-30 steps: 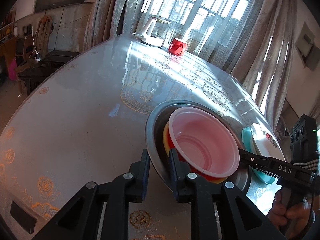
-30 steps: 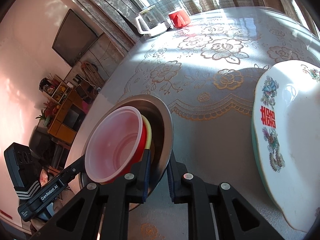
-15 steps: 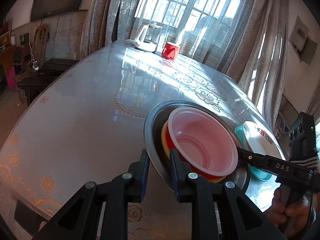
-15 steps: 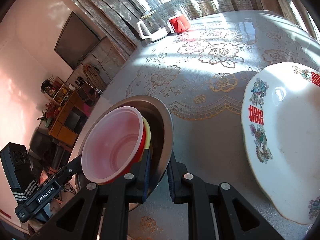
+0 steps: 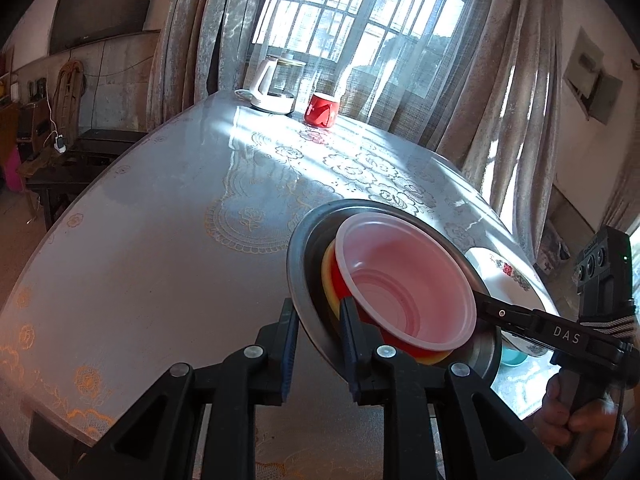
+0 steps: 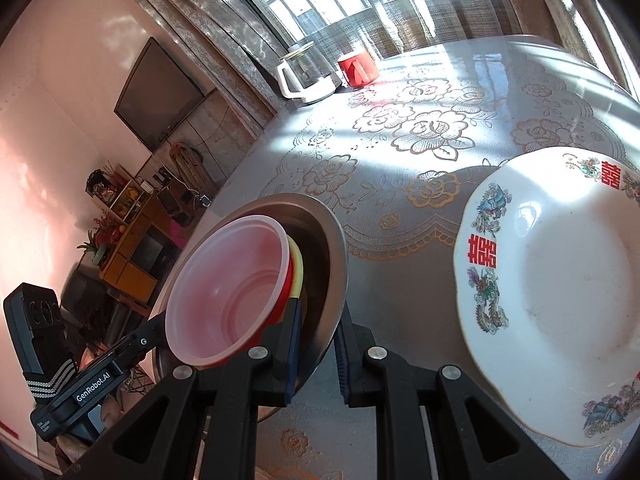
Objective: Organize plates and bowls
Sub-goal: 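Lift the steel basin with nested bowls and carry it toward the plate stack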
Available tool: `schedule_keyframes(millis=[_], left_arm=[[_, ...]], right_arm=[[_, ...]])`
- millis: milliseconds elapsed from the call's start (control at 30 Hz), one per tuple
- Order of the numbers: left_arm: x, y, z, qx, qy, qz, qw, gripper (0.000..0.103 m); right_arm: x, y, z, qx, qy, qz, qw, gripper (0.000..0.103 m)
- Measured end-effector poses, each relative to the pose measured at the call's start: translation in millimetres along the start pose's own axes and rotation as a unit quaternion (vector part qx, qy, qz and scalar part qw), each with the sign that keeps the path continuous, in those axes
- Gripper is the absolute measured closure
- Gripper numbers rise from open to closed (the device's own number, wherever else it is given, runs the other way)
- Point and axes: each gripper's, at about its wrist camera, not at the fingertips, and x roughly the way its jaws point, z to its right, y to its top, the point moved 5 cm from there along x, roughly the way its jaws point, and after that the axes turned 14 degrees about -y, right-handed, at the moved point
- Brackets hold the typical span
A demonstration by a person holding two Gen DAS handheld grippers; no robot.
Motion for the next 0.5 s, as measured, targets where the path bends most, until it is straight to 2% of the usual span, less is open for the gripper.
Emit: schedule_keyframes(millis=[267, 500], left_arm=[[9, 18, 36, 0.028, -0.034, 0.001, 0.9990, 0.082], [33, 29, 81, 0.060, -0.075, -0.012, 0.9954, 0.082]], right_arm=[[-35, 10, 18, 0.013, -0.009, 0.043, 0.999, 0.086], [-73, 17, 53, 0.037, -0.036, 0.083, 0.995, 0.086]])
